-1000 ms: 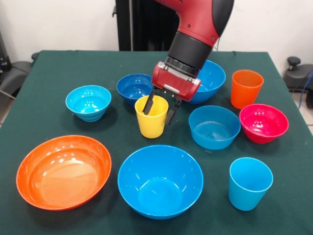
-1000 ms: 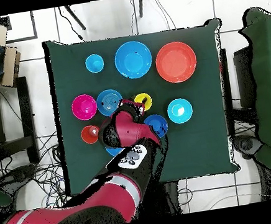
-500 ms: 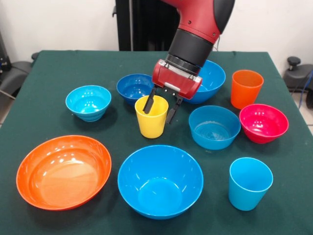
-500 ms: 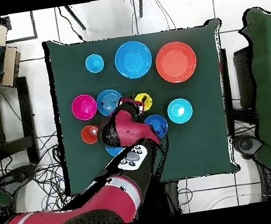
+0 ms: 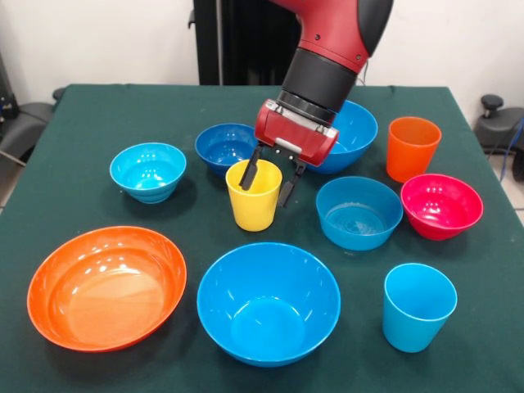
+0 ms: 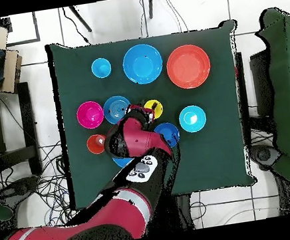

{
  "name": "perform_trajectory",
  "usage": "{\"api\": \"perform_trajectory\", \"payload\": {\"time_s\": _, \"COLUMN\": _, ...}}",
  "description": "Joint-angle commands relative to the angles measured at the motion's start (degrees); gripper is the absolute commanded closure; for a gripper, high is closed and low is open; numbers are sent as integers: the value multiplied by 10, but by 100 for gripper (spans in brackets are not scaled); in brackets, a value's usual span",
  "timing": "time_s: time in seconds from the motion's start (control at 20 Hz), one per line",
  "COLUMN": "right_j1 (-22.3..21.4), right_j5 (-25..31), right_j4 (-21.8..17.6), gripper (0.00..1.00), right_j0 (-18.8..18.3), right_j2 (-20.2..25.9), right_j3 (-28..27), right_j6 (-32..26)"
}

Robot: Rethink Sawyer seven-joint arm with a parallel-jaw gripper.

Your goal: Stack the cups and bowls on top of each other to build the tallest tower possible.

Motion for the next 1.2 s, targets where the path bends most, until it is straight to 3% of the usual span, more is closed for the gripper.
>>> {"api": "perform_trajectory", "payload": {"time_s": 0.05, "right_j1": 3, "right_j5": 52, "right_j4": -1, "gripper": 0, "right_j0": -10, "right_j2": 79, "right_j3": -16, "right_j6": 79}}
{"api": "perform_trajectory", "payload": {"time_s": 0.1, "right_j1": 3, "right_j5": 52, "right_j4": 0, "gripper": 0, "right_j0": -10, "right_j2": 79, "right_j3": -16, "right_j6": 80}}
{"api": "perform_trajectory", "payload": {"time_s": 0.15, "right_j1": 3, "right_j5": 53, "right_j4": 1, "gripper": 100, "right_j0": -10, "right_j2": 79, "right_j3": -15, "right_j6": 81}}
{"api": "perform_trajectory", "payload": {"time_s": 1.2, "right_j1": -1, "right_j5": 57, "right_j4": 3, "gripper": 100, "right_j0": -12, "right_j2": 84, "right_j3": -10, "right_j6": 83}}
